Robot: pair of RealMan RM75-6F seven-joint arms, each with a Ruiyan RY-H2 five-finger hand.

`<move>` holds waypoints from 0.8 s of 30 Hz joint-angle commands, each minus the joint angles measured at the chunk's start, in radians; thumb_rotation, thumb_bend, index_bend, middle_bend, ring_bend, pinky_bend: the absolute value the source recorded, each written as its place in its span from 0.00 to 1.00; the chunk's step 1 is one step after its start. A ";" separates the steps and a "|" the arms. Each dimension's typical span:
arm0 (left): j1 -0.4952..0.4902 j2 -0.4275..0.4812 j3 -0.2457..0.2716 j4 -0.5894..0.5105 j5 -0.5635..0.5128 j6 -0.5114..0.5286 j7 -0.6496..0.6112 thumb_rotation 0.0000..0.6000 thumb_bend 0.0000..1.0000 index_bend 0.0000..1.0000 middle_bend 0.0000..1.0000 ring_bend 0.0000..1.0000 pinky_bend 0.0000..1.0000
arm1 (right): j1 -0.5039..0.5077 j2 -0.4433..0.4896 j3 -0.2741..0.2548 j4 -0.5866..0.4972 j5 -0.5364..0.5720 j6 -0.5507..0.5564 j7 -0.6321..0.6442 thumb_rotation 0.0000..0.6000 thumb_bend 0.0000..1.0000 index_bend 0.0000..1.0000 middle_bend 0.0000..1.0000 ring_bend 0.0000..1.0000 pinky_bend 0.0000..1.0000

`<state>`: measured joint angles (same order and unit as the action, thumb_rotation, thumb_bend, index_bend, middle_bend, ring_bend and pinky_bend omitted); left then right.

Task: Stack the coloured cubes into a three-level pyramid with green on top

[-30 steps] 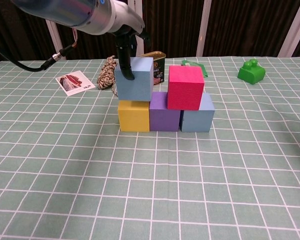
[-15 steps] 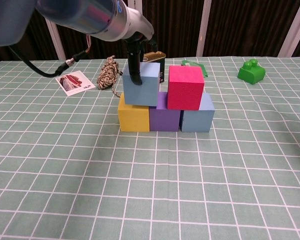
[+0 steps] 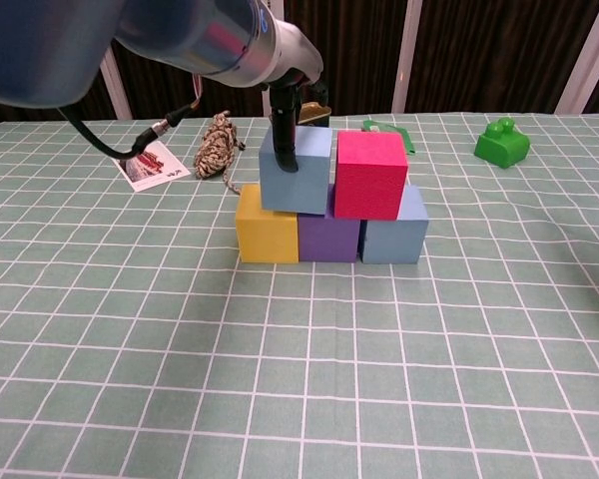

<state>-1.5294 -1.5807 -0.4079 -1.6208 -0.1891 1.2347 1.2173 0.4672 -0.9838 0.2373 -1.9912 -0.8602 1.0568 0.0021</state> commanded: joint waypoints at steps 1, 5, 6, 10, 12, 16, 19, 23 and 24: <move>-0.003 -0.007 -0.005 0.007 -0.004 0.006 0.005 1.00 0.43 0.07 0.35 0.00 0.04 | 0.000 0.000 0.000 -0.001 -0.001 -0.001 0.001 1.00 0.24 0.00 0.00 0.00 0.00; -0.005 -0.016 -0.010 0.019 -0.014 0.019 0.017 1.00 0.43 0.07 0.36 0.02 0.04 | -0.001 0.002 -0.001 -0.002 -0.003 -0.002 0.004 1.00 0.24 0.00 0.00 0.00 0.00; -0.006 -0.019 -0.011 0.022 -0.014 0.023 0.020 1.00 0.43 0.07 0.36 0.03 0.04 | -0.001 0.002 0.000 -0.002 -0.003 -0.002 0.005 1.00 0.24 0.00 0.00 0.00 0.00; -0.007 -0.030 -0.018 0.028 -0.009 0.032 0.024 1.00 0.43 0.07 0.36 0.03 0.05 | -0.001 0.002 0.001 -0.001 -0.002 -0.004 0.008 1.00 0.24 0.00 0.00 0.00 0.00; -0.008 -0.036 -0.023 0.032 -0.005 0.035 0.027 1.00 0.43 0.07 0.36 0.03 0.05 | -0.002 0.003 0.001 -0.002 -0.002 -0.005 0.010 1.00 0.24 0.00 0.00 0.00 0.00; -0.008 -0.046 -0.032 0.039 0.000 0.037 0.031 1.00 0.43 0.07 0.36 0.03 0.05 | -0.002 0.004 0.002 -0.002 -0.003 -0.008 0.014 1.00 0.24 0.00 0.00 0.00 0.00; -0.008 -0.053 -0.035 0.044 -0.002 0.040 0.039 1.00 0.43 0.07 0.36 0.03 0.05 | -0.002 0.006 0.003 -0.002 -0.003 -0.008 0.016 1.00 0.24 0.00 0.00 0.00 0.00; -0.005 -0.062 -0.039 0.052 -0.003 0.041 0.044 1.00 0.43 0.07 0.36 0.03 0.05 | -0.002 0.007 0.003 -0.003 -0.004 -0.010 0.019 1.00 0.24 0.00 0.00 0.00 0.00; -0.004 -0.064 -0.040 0.053 -0.001 0.041 0.045 1.00 0.43 0.07 0.36 0.03 0.05 | -0.003 0.007 0.003 -0.003 -0.005 -0.010 0.019 1.00 0.24 0.00 0.00 0.00 0.00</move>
<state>-1.5343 -1.6445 -0.4478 -1.5679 -0.1910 1.2759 1.2621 0.4647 -0.9766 0.2406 -1.9944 -0.8648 1.0472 0.0214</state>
